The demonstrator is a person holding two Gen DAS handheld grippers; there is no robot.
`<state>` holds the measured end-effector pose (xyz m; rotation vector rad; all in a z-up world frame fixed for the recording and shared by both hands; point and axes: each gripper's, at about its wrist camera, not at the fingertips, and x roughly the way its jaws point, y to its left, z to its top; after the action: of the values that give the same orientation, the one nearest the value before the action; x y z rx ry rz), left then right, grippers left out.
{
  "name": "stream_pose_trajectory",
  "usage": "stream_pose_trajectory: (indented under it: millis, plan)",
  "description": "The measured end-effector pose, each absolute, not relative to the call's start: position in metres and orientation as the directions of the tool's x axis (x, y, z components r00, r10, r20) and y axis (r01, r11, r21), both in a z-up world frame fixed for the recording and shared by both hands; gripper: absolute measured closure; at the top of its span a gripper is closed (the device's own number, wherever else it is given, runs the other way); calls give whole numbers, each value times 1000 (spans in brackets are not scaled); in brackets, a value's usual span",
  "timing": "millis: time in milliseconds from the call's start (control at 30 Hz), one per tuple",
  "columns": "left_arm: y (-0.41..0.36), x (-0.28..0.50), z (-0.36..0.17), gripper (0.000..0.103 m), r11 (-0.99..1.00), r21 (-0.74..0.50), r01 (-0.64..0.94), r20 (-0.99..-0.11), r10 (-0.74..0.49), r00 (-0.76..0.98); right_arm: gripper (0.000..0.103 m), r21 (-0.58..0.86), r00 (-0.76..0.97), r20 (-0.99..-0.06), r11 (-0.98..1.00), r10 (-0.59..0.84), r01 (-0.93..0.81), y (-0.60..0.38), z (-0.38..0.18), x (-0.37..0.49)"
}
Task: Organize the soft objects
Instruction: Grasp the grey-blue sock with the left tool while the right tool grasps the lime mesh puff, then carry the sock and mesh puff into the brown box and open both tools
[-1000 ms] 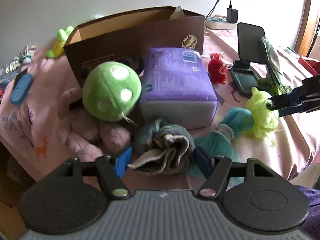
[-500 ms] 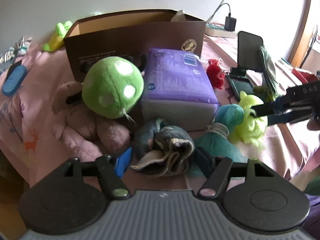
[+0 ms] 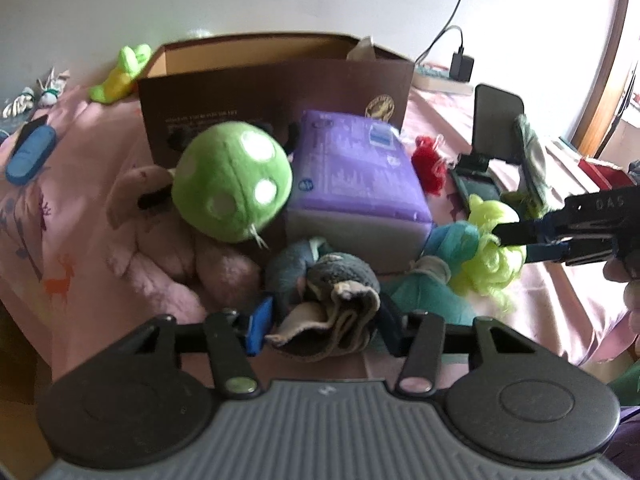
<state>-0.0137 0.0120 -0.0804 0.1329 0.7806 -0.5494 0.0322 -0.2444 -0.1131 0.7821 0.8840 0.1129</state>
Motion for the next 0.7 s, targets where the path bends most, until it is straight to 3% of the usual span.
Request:
stream_pose_trajectory:
  millis: [367, 700]
  plan:
    - [19, -25, -47, 49, 838, -96, 537, -615, -474, 630, 76, 622, 704, -609, 771, 366, 138, -246, -85, 32]
    - [11, -9, 3, 49, 817, -78, 571, -492, -530, 691, 77, 595, 770, -516, 804, 376, 5, -250, -44, 64]
